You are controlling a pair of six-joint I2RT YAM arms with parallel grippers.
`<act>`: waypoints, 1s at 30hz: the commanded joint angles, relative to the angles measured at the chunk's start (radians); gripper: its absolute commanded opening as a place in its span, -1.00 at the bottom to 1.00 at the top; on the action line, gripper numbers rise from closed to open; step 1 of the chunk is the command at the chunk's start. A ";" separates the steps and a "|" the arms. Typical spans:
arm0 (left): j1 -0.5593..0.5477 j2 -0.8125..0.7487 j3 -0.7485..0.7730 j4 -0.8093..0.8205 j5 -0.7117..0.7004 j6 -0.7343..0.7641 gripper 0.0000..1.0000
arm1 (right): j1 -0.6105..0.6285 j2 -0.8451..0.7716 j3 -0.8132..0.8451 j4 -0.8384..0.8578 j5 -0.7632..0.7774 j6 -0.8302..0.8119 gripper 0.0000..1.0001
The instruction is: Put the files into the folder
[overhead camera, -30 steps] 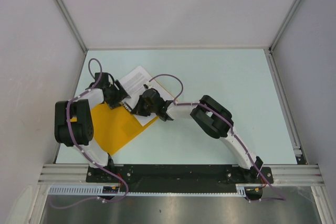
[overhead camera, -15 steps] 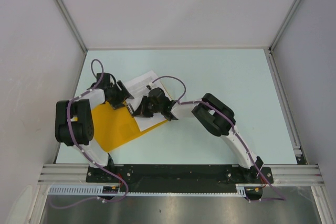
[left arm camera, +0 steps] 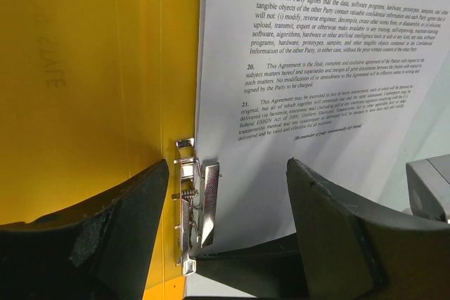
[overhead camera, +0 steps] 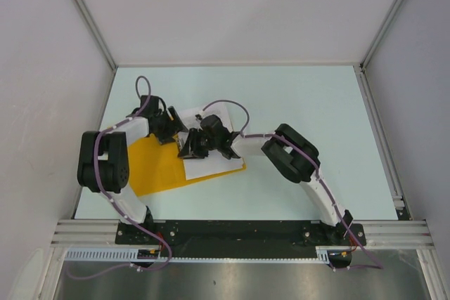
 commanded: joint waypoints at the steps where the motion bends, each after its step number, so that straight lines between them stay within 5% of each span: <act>1: -0.069 0.074 -0.017 -0.061 0.024 -0.006 0.52 | -0.020 -0.086 -0.034 -0.139 0.020 -0.101 -0.19; 12: -0.294 0.140 0.035 0.122 0.151 -0.224 0.53 | -0.156 -0.475 -0.335 -0.327 0.239 -0.320 0.34; 17: -0.365 0.168 0.124 0.146 0.197 -0.276 0.57 | -0.172 -0.638 -0.399 -0.473 0.416 -0.444 0.43; 25: -0.124 -0.183 0.079 -0.042 0.139 -0.032 0.93 | -0.063 -0.672 -0.422 -0.458 0.646 -0.359 0.19; 30: 0.092 -0.248 0.125 -0.246 0.051 0.172 0.99 | -0.026 -0.560 -0.389 -0.418 0.660 -0.146 -0.19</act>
